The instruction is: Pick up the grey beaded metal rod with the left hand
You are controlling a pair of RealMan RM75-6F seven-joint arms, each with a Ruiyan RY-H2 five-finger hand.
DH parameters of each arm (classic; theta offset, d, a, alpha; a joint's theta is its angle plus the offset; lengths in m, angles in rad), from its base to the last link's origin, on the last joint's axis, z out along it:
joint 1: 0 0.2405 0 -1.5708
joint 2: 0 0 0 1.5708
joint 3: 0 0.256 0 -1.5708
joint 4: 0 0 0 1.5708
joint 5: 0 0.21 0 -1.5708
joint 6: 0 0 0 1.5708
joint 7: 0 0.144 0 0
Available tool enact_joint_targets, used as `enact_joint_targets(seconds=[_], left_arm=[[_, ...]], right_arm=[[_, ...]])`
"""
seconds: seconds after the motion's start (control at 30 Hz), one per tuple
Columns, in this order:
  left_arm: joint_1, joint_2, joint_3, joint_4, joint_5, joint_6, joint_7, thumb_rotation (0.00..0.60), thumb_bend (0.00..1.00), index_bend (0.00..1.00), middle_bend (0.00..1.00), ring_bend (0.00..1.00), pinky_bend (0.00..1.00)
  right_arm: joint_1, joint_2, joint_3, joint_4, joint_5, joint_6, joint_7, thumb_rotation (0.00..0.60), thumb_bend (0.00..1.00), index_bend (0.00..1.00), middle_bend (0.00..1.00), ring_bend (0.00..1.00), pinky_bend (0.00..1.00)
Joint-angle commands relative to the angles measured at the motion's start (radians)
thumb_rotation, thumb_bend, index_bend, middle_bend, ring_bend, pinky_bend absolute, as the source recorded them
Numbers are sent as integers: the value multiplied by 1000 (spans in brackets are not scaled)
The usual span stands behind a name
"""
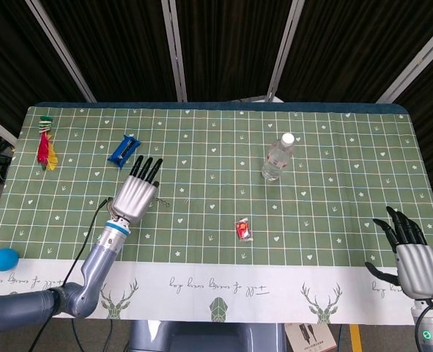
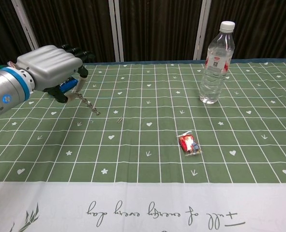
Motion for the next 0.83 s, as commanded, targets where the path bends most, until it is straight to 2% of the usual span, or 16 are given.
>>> enact_joint_targets(seconds=[0.03, 0.43, 0.83], left_arm=[[-19, -11, -12, 20, -5, -12, 9, 600, 413, 612, 0, 0, 0], [-95, -136, -29, 219, -32, -76, 22, 600, 413, 615, 0, 0, 0], [-124, -166, -37, 245, -28, -80, 19, 600, 414, 616, 0, 0, 0]], right_arm=[[1, 1, 0, 0, 3, -4, 2, 600, 97, 181, 0, 0, 109], [11, 4, 9, -1, 24, -26, 21, 600, 96, 180, 0, 0, 109], [12, 8, 8, -4, 33, -33, 22, 600, 97, 180, 0, 0, 109]])
